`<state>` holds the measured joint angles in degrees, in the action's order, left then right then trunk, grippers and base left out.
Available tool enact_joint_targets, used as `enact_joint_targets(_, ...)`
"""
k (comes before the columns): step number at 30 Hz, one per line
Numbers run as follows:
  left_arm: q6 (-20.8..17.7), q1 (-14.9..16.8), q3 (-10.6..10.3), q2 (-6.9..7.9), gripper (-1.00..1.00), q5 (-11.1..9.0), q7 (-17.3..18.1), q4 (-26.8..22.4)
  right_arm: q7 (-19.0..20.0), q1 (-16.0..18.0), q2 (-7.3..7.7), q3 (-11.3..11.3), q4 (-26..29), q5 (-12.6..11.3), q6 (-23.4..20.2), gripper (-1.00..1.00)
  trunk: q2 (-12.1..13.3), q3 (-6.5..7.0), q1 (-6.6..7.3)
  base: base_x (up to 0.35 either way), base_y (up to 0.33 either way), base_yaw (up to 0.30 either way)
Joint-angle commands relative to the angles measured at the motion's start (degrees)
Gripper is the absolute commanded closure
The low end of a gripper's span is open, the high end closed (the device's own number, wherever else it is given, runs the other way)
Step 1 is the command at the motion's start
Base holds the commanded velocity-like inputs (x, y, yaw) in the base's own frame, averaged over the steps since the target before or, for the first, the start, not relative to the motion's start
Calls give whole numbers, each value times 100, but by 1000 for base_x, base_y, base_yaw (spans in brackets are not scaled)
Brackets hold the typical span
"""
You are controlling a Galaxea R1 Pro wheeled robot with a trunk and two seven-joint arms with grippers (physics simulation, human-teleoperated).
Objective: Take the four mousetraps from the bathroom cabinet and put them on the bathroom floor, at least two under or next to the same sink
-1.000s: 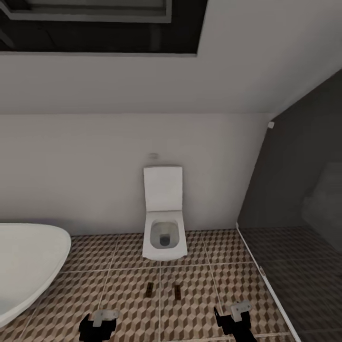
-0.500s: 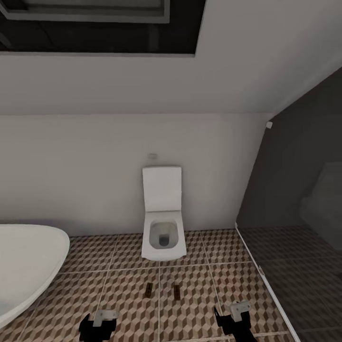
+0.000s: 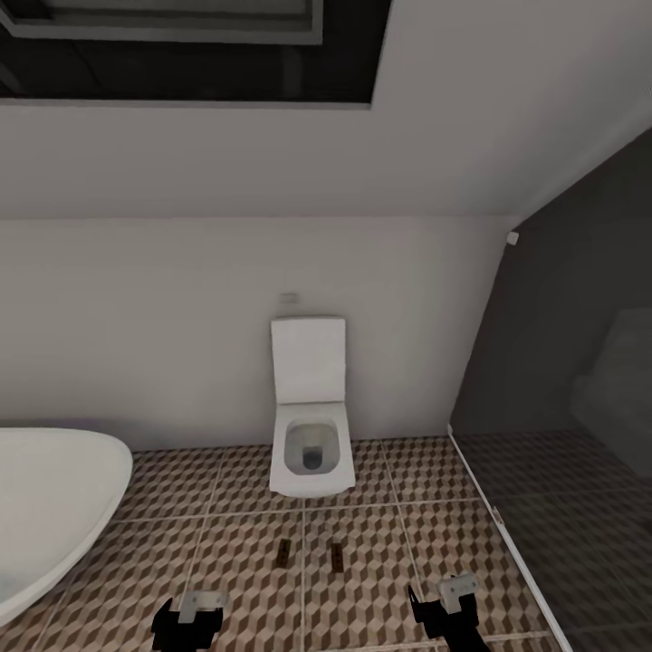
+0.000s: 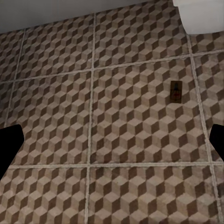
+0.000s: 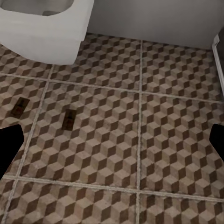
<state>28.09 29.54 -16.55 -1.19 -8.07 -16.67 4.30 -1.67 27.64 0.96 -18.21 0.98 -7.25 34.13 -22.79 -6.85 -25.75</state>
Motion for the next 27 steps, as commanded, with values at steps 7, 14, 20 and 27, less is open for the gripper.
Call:
enact_joint_targets(7, 38, 15, -50, -8, -100, -52, -3, 24, -10, 4, 0, -52, -6, -52, 15, -100, -12, 8, -4, 0, 0, -134)
enact_joint_targets(14, 20, 10, -46, -3, -100, -54, -11, 32, -16, 4, 6, -52, -7, -52, 15, -100, -12, 19, -4, 0, 0, -69)
enact_joint_targets(20, -436, -77, -43, 17, -100, -54, 1, 43, -24, 4, 22, -52, -14, -57, 2, -100, -12, 21, -4, 0, 0, -12)
enact_joint_targets(27, -737, -581, -42, 143, -100, -54, 98, 45, -21, -136, 42, -50, -25, -57, -239, -100, -12, 21, -4, 0, 0, -1)
